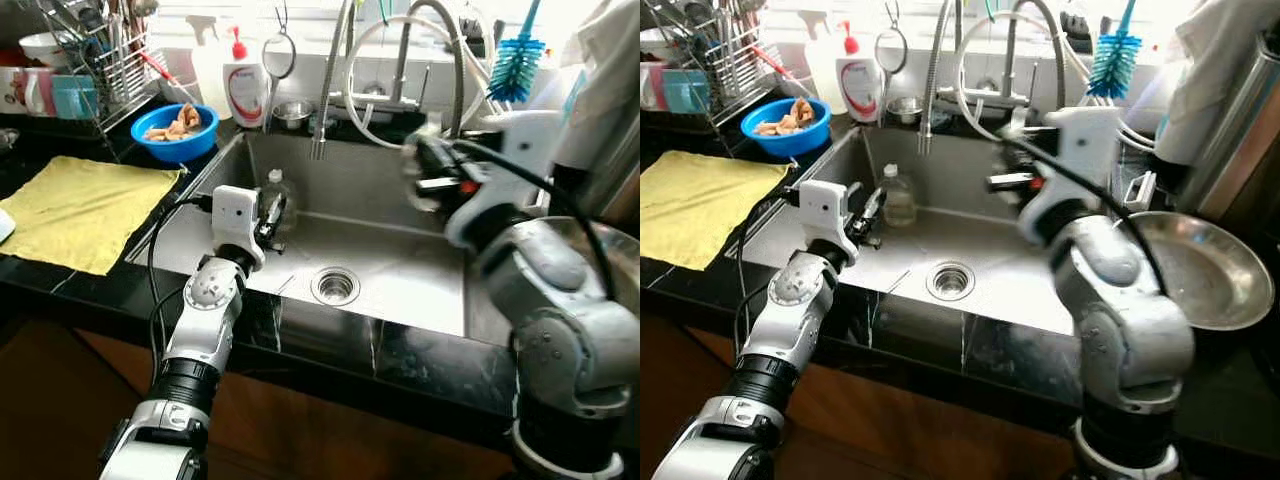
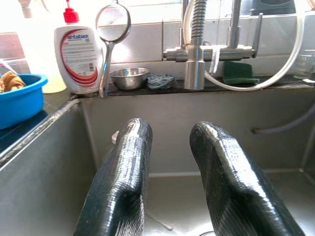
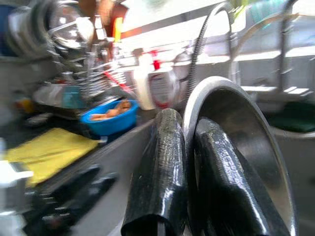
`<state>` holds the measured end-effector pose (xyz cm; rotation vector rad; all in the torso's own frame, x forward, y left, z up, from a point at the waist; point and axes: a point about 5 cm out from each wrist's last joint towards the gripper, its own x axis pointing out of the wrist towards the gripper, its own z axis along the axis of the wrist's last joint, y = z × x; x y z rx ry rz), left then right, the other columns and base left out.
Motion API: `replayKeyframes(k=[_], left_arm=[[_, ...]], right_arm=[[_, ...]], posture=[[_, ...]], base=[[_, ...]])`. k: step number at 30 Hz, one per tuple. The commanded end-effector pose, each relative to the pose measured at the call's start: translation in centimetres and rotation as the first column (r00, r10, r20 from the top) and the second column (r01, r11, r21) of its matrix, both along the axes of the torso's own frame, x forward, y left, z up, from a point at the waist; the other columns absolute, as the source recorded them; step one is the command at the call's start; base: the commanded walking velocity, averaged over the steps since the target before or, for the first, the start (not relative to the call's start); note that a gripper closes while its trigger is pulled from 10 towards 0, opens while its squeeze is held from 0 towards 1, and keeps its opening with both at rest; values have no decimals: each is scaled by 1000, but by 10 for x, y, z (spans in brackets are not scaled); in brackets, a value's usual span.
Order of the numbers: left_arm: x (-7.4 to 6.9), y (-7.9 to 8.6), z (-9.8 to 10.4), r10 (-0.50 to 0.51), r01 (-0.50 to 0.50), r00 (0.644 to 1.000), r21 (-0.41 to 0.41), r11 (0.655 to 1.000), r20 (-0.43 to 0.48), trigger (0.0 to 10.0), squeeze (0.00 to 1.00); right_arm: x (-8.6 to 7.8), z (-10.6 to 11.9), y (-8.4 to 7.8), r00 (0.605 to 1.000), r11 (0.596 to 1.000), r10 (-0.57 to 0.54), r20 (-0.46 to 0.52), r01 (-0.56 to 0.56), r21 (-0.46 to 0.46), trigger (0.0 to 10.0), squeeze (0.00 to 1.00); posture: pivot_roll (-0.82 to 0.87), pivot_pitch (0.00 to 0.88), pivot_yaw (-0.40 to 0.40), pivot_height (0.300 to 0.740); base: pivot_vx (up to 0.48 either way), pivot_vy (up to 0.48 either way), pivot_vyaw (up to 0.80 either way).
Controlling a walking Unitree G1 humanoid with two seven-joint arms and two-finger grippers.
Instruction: Kitchen organization
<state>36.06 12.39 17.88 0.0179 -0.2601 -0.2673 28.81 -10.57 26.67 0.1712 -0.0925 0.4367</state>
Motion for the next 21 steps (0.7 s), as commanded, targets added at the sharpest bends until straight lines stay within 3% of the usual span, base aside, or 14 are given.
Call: replayKeyframes(k=[1, 2, 3, 6, 8, 10, 21], left_arm=[[2, 5, 1, 18, -18, 1000, 11, 1000, 5, 10000, 0], [2, 5, 1, 18, -18, 1000, 11, 1000, 5, 10000, 0], [2, 6, 1, 18, -18, 1000, 21, 1000, 6, 10000, 0], [2, 6, 0, 17, -17, 1000, 25, 1000, 6, 10000, 0], [2, 6, 0, 19, -19, 1000, 25, 1000, 6, 10000, 0], [2, 9, -1, 27, -27, 1000, 26, 999, 2, 10000, 0], [2, 9, -3, 33, -33, 999, 31, 999, -5, 10000, 0]], right_arm=[[-3, -12, 14, 991, 992, 122, -46, -121, 17, 10000, 0], [-3, -12, 14, 991, 992, 122, -46, -121, 17, 10000, 0], [-9, -27, 26, 970, 974, 222, -100, -225, -10, 10000, 0], [-8, -39, 27, 964, 974, 221, -149, -225, -11, 10000, 0], [-5, -46, 23, 964, 980, 197, -177, -201, -6, 10000, 0], [5, -65, 4, 963, 993, 113, -245, -116, 0, 10000, 0], [27, -79, -25, 958, 998, -43, -283, 56, 36, 10000, 0]], posture=[[-51, 0, 45, 740], [-51, 0, 45, 740], [-52, 0, 45, 740], [-51, 0, 43, 740], [-51, 0, 41, 740], [-54, 0, 38, 740], [-53, 0, 37, 740]], base=[[0, 0, 0], [0, 0, 0], [0, 0, 0], [0, 0, 0], [0, 0, 0], [0, 0, 0], [0, 0, 0]])
